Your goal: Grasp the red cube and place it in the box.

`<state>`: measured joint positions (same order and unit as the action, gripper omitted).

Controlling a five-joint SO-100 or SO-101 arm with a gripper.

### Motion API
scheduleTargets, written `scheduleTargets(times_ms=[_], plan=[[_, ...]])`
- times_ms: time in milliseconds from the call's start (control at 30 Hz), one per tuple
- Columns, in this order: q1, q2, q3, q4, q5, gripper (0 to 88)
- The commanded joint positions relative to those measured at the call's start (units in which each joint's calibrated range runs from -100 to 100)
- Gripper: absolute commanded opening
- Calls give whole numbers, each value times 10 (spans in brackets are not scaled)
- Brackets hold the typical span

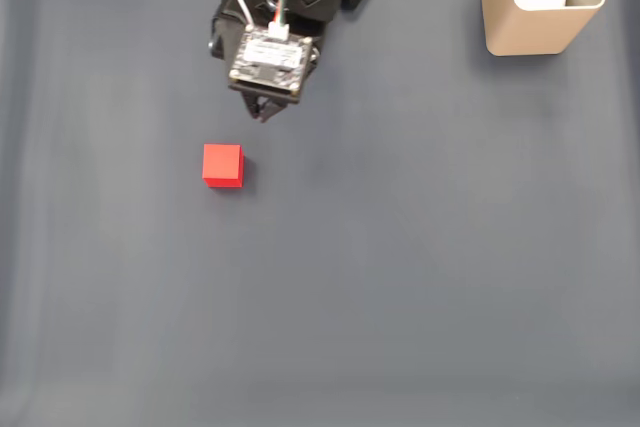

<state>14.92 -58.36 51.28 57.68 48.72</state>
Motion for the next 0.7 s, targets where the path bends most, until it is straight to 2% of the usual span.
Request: scheduleTargets(times_ms=[0,367,667], plan=[[28,30,-49,4,11,22],[102,106,-75,-48,45,108],[128,153,-76,-97,79,190]])
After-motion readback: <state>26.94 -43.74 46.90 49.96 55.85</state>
